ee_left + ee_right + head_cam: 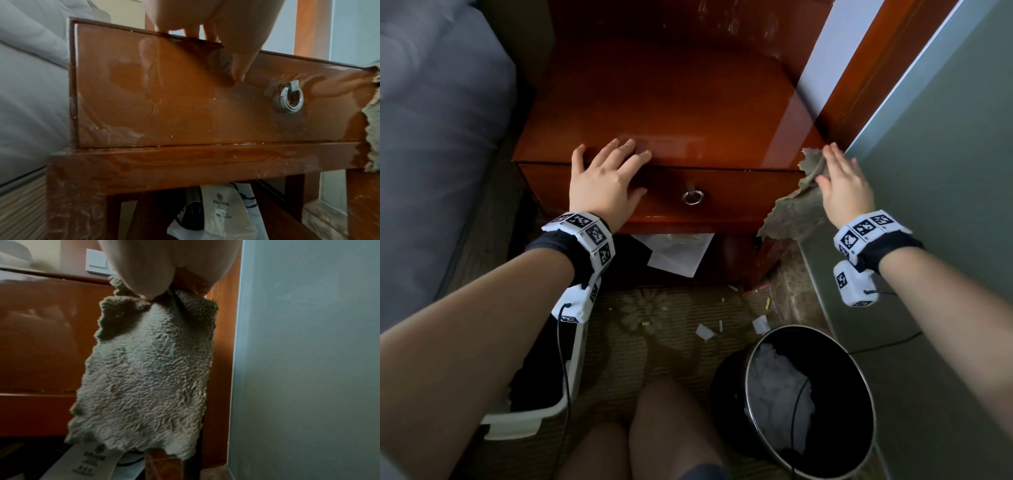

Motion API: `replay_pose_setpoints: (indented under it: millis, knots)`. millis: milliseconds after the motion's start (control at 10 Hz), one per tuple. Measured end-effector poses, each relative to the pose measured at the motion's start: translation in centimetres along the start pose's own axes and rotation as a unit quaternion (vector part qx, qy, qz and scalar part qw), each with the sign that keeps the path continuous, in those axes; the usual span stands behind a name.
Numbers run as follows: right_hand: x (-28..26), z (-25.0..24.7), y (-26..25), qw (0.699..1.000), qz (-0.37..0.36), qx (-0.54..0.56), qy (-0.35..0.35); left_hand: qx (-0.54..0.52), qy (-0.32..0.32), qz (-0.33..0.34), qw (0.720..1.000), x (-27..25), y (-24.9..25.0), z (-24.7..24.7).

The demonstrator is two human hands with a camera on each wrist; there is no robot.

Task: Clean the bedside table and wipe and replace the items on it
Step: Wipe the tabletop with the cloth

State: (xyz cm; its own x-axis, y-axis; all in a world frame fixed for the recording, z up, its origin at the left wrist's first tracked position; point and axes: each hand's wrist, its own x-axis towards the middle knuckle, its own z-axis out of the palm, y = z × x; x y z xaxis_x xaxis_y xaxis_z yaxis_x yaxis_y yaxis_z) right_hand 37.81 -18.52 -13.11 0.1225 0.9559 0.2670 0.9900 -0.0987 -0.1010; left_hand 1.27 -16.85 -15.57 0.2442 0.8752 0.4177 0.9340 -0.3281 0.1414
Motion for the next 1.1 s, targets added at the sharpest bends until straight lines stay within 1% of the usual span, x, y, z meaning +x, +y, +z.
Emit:
replay_pose_setpoints:
  millis: [100,200,300,500,700,800,900,1100]
  knots:
    - [-0.1,1.2,-0.6,1.0,0.021,-0.018,0.009,0.001,0.006,0.002,1.0,0.0,0.0,0.1]
    - [-0.6,3.0,-1.4,0.997,0.045,-0.056,0.035,0.002,0.008,0.005,1.0,0.0,-0.1,0.2]
    - [-1.2,4.4,-2.6,0.993,0.067,-0.068,0.065,0.004,0.007,0.007,1.0,-0.1,-0.2,0.2]
    - [-2.2,6.1,-3.6,0.99,0.053,-0.101,0.083,0.006,0.018,0.012,1.0,-0.2,-0.2,0.3]
    - [-2.9,7.5,-5.5,0.99,0.08,-0.079,0.089,0.012,0.023,0.016,1.0,-0.2,-0.2,0.5]
    - [-3.8,8.6,-5.7,0.993,0.049,-0.082,0.074,0.011,0.032,0.018,0.999,-0.2,-0.2,0.7]
    - [-4.9,10.2,-5.8,0.993,-0.007,-0.108,0.05,0.013,0.035,0.02,0.999,-0.2,-0.3,0.7]
    - [-6.4,12.0,-5.9,0.988,-0.09,-0.126,-0.019,0.019,0.032,0.024,0.999,-0.3,-0.3,0.8]
